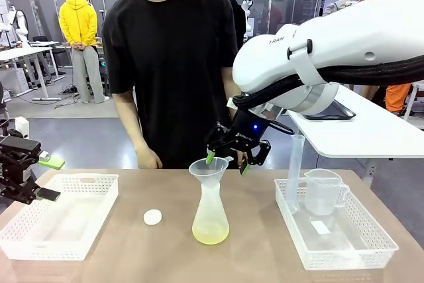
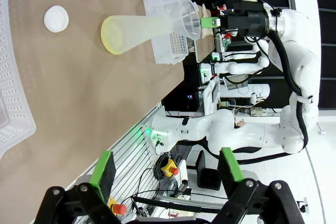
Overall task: Prepare the solutions needed for the experiment.
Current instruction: Once the solution is in the Big flask , pick up the Plastic Funnel and place it back into the right Organizing basket.
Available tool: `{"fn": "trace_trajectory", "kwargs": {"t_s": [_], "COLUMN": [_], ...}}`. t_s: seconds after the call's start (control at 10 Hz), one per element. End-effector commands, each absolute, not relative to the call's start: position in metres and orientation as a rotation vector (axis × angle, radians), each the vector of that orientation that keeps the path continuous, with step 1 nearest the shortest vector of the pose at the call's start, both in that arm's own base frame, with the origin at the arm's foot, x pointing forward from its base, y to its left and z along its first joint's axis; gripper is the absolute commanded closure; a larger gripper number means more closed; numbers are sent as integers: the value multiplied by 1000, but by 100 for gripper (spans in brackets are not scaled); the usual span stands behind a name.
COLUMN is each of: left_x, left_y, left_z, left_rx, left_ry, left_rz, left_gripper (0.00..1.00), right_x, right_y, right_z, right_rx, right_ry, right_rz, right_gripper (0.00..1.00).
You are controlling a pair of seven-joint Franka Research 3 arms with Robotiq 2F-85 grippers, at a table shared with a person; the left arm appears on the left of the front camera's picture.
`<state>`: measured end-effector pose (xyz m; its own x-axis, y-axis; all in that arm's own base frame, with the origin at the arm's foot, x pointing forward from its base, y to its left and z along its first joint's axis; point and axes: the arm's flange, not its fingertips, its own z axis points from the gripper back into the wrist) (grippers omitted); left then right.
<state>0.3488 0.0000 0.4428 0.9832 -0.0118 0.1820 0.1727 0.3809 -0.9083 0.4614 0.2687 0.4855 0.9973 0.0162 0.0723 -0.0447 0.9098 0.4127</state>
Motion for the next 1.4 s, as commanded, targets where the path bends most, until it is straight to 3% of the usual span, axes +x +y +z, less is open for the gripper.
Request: {"fn": "trace_trajectory", "kwargs": {"t_s": [0.0,0.3,0.4,0.5,0.6,0.7,0.8,0.9,1.0,1.1,1.3], "left_x": [349,349,349,349,349,349,349,349,349,349,349], "left_y": [-2,-2,-2,-2,-2,-2,-2,-2,-2,-2,-2], "left_z": [446,446,446,446,446,446,446,446,446,446,446], "left_rx": [-1201,-1201,-1201,-1201,-1201,-1201,-1201,-1201,-1201,-1201,-1201], "left_ry": [-165,-165,-165,-165,-165,-165,-165,-165,-165,-165,-165], "left_rz": [-124,-124,-124,-124,-124,-124,-124,-124,-124,-124,-124], "left_gripper": [0,0,0,0,0,0,0,0,0,0,0], "right_x": [466,470,473,472,470,466,465,465,465,465,465], "right_y": [283,293,293,293,291,288,284,281,279,276,272], "right_z": [479,470,471,473,476,481,486,489,490,491,492], "right_rx": [404,396,391,389,370,357,359,359,362,365,373], "right_ry": [-116,-101,-101,-99,-105,-119,-117,-107,-93,-82,-77], "right_rz": [-24,-53,-65,-73,-85,-99,-100,-103,-101,-96,-94], "right_gripper": [16,44,35,61,52,79,70,97,88,100,100]}}
